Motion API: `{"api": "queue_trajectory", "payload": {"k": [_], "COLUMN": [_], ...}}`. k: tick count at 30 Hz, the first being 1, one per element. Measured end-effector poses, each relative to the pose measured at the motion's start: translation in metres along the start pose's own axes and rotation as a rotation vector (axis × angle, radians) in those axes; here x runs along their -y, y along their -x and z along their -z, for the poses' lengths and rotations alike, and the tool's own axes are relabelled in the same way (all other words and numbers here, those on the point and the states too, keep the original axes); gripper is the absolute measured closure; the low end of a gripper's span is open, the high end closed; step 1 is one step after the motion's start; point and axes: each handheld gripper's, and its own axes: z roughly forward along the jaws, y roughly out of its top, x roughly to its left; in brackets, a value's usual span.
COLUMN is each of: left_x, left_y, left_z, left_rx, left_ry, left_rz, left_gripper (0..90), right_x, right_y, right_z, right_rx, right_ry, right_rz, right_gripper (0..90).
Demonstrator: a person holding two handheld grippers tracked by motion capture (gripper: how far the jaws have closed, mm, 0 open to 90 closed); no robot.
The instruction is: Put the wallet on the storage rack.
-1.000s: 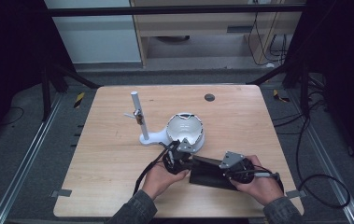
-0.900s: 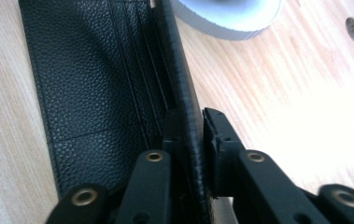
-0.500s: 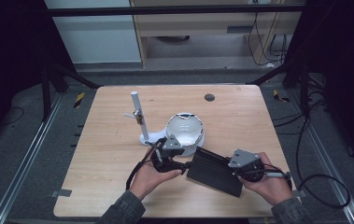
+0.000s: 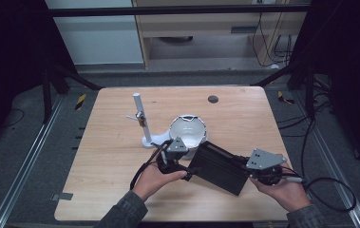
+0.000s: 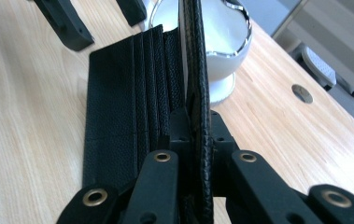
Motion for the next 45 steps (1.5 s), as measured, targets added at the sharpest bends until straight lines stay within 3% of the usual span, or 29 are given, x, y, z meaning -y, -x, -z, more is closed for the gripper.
{"api": "queue_trajectory", "payload": {"k": [7, 12, 15, 16, 17, 19, 21, 26, 29, 32, 36, 40, 45], "left_x": [-0.004, -0.006, -0.009, -0.011, -0.012, -0.015, -0.017, -0.028, -0.038, -0.048, -0.059, -0.065, -0.074], "left_y": [-0.004, -0.016, -0.018, -0.018, -0.018, -0.017, -0.015, -0.005, -0.002, -0.004, -0.008, -0.011, -0.012], "left_z": [-0.01, -0.018, -0.019, -0.018, -0.015, -0.009, -0.001, 0.017, 0.027, 0.036, 0.049, 0.061, 0.075], "left_rx": [0.034, 0.054, 0.08, 0.097, 0.105, 0.116, 0.137, 0.099, 0.075, 0.043, 0.013, 0.005, -0.036], "left_ry": [-0.017, -0.01, -0.013, -0.017, -0.023, -0.042, -0.023, -0.003, 0.011, 0.006, 0.008, 0.012, -0.006], "left_rz": [-0.005, 0.055, 0.057, 0.06, 0.052, 0.042, 0.063, 0.064, 0.056, 0.052, 0.065, 0.088, 0.057], "left_gripper": [16.6, 19.9, 31.9, 38.6, 51.9, 63.9, 75.5, 80.6, 80.8, 80.9, 80.9, 80.9, 80.8], "right_x": [-0.004, -0.008, -0.01, -0.011, -0.011, -0.011, -0.009, -0.003, 0.003, 0.011, 0.025, 0.038, 0.055], "right_y": [0.001, 0.003, 0.004, 0.004, 0.004, 0.003, 0.003, 0.0, -0.005, -0.011, -0.018, -0.018, -0.01], "right_z": [0.003, 0.005, 0.005, 0.004, 0.004, 0.003, 0.004, 0.002, -0.003, -0.013, -0.023, -0.03, -0.035], "right_rx": [-0.013, -0.021, -0.023, -0.024, -0.026, -0.025, -0.027, -0.028, -0.036, -0.062, -0.069, -0.061, 0.017], "right_ry": [0.034, 0.074, 0.087, 0.089, 0.089, 0.088, 0.092, 0.079, 0.061, 0.023, 0.014, 0.018, 0.065], "right_rz": [-0.005, -0.018, -0.02, -0.018, -0.016, -0.003, 0.002, 0.009, -0.004, -0.043, -0.093, -0.16, -0.306], "right_gripper": [84.8, 84.8, 84.7, 84.7, 84.7, 84.6, 84.1, 74.6, 61.7, 43.3, 30.7, 23.8, 20.1]}}
